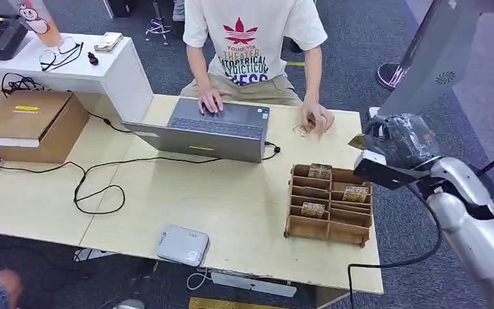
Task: Pass the card to the sensor for recognition and then transmit it.
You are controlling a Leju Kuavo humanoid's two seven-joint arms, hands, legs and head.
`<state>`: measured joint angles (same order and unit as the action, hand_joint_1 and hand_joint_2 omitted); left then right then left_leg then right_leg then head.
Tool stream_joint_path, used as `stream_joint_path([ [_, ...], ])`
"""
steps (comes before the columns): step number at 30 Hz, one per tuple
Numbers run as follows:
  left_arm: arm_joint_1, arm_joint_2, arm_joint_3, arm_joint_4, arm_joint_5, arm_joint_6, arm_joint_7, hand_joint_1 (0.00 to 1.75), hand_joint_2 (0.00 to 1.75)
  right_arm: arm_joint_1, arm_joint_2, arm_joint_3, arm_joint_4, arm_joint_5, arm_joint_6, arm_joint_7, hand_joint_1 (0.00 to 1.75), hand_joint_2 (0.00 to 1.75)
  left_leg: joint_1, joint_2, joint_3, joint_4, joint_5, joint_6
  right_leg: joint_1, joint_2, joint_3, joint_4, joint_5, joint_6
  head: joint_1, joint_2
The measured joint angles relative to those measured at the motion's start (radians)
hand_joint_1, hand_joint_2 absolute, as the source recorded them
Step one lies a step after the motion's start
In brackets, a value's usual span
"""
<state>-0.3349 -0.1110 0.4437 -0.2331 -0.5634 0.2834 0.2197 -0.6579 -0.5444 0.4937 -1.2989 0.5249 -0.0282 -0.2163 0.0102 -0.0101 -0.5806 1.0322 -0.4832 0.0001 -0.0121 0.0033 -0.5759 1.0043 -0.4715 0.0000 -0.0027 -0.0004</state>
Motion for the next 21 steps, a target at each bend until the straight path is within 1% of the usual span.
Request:
stream_joint_path([
  [4, -0.005, 0.0, -0.002, 0.0, -0.002, 0.0, 0.012, 0.0, 0.0, -0.093, 0.01, 0.034, 0.043, -0.009, 0.004, -0.002, 1.75, 1.75, 0.0, -0.001, 0.0, 0.0, 0.0, 0.0, 0.0, -0.001, 0.0, 0.0, 0.0, 0.0, -0.001, 0.0],
  [6, -0.009, -0.002, -0.004, 0.0, -0.005, 0.0, 0.019, 0.0, 0.0, -0.129, 0.029, 0.045, 0.063, -0.009, -0.006, -0.01, 1.75, 1.75, 0.0, 0.0, 0.0, 0.0, 0.0, 0.0, 0.0, 0.0, 0.0, 0.0, 0.0, 0.0, -0.001, 0.0],
  [11, -0.02, -0.007, -0.019, 0.0, -0.009, -0.01, 0.023, 0.0, 0.0, -0.185, 0.102, 0.087, 0.112, -0.002, -0.047, -0.022, 1.75, 1.75, 0.001, -0.001, 0.0, 0.0, 0.001, -0.001, 0.0, -0.001, 0.0, 0.001, 0.0, 0.0, -0.001, 0.0],
  [14, -0.023, -0.01, -0.024, 0.0, -0.011, -0.016, 0.029, 0.0, 0.0, -0.19, 0.167, 0.108, 0.13, 0.026, -0.095, -0.026, 1.75, 1.75, 0.001, 0.0, 0.0, 0.0, 0.001, -0.001, 0.001, 0.001, 0.0, 0.001, 0.0, 0.0, 0.0, 0.0],
  [19, -0.035, -0.021, -0.029, 0.0, -0.011, -0.018, 0.045, 0.0, 0.0, -0.191, 0.315, 0.15, 0.182, 0.098, -0.159, -0.015, 1.75, 1.75, 0.001, 0.0, 0.0, 0.0, 0.001, -0.001, 0.002, 0.001, 0.0, 0.001, 0.0, 0.0, 0.0, 0.0],
  [21, -0.037, -0.024, -0.032, 0.0, -0.011, -0.018, 0.05, 0.0, 0.0, -0.19, 0.365, 0.165, 0.201, 0.124, -0.176, -0.005, 1.75, 1.75, 0.002, 0.0, 0.0, 0.0, 0.001, -0.001, 0.002, 0.001, 0.0, 0.001, 0.0, 0.0, 0.0, 0.0],
])
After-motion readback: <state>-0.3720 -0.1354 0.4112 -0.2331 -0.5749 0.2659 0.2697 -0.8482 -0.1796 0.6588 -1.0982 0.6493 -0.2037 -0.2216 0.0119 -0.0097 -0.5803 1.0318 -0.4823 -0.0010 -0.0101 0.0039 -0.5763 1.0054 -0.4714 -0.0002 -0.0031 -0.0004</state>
